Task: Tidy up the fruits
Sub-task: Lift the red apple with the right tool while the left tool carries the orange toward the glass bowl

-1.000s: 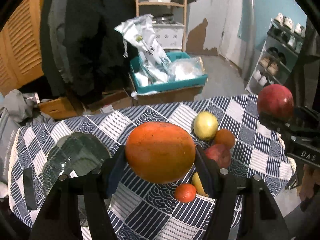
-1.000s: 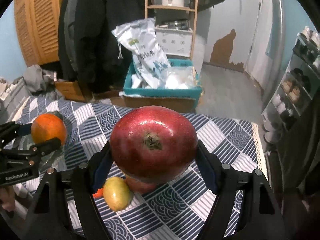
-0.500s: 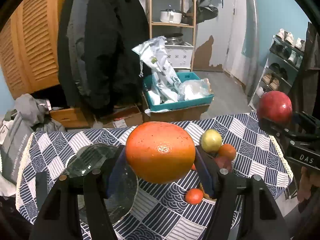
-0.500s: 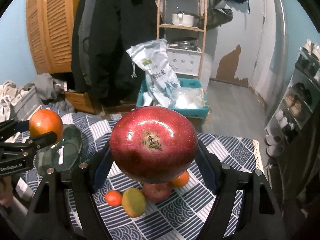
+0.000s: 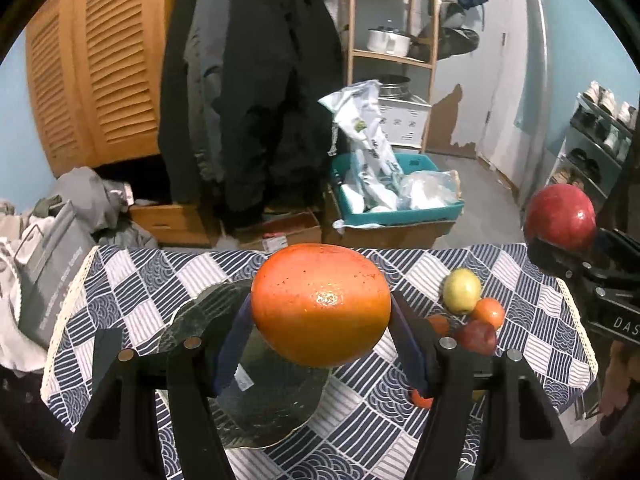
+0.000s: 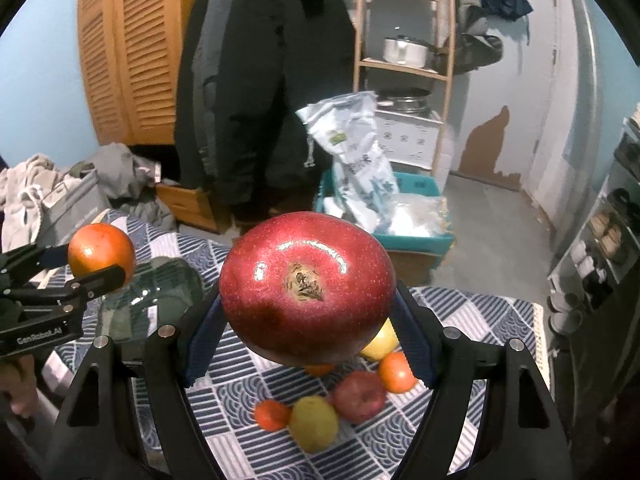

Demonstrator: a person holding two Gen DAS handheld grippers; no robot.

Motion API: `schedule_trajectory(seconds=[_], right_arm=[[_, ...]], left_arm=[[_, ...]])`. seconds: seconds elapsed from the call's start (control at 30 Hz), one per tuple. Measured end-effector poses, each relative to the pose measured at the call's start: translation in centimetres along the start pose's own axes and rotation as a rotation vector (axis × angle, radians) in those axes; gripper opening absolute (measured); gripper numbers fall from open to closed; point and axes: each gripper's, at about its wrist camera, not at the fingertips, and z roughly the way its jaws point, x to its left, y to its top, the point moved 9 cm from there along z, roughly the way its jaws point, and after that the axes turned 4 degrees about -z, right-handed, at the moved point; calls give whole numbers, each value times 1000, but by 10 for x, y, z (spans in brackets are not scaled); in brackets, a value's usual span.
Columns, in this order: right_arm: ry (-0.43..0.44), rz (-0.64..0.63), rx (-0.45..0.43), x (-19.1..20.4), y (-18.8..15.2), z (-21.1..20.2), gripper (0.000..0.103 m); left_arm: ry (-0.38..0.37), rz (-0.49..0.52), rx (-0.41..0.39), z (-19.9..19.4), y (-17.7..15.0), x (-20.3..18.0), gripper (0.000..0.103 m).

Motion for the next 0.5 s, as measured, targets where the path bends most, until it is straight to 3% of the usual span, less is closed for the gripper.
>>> schedule_trajectory(seconds=[0.5], right_arm=[[112,-59,63,81,15,58,77]], left_arm=[[106,-84,40,15,-19,77,68]])
